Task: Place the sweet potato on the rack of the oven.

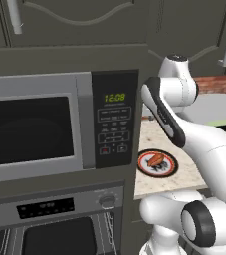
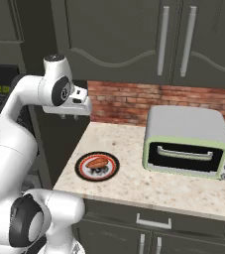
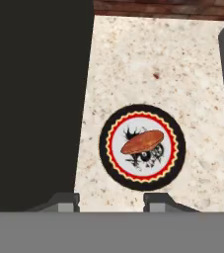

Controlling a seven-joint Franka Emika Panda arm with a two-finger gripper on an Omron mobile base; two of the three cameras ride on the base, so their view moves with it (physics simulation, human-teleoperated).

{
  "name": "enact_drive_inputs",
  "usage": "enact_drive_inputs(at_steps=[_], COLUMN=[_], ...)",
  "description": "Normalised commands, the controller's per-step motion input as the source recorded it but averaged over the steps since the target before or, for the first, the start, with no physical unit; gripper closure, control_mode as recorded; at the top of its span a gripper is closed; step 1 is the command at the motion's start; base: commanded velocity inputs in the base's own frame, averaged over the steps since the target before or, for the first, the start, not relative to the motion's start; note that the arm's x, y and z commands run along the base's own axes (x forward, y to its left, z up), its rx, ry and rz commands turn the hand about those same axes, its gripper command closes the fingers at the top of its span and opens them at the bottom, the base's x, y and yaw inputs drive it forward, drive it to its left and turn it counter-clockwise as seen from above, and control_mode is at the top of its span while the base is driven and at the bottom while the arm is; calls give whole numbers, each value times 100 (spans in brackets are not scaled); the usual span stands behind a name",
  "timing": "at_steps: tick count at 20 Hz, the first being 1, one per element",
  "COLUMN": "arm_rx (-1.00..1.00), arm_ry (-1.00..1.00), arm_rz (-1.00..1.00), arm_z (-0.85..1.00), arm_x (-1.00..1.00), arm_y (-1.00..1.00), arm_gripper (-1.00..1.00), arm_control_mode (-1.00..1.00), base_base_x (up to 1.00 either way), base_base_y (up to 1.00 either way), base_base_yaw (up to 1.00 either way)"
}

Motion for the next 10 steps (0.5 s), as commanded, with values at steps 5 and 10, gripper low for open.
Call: enact_drive_inputs(at_steps=[5,10], arm_rx=[5,19], arm_ry=[2,0], arm_rz=[-11,-49], arm_z=[-5,-42], arm_x=[0,-2], arm_y=[-29,-25], arm_gripper=[-100,-100], arm_control_mode=[-100,-100], base_base_x=[0,0], base_base_y=[0,0], base_base_yaw=[0,0])
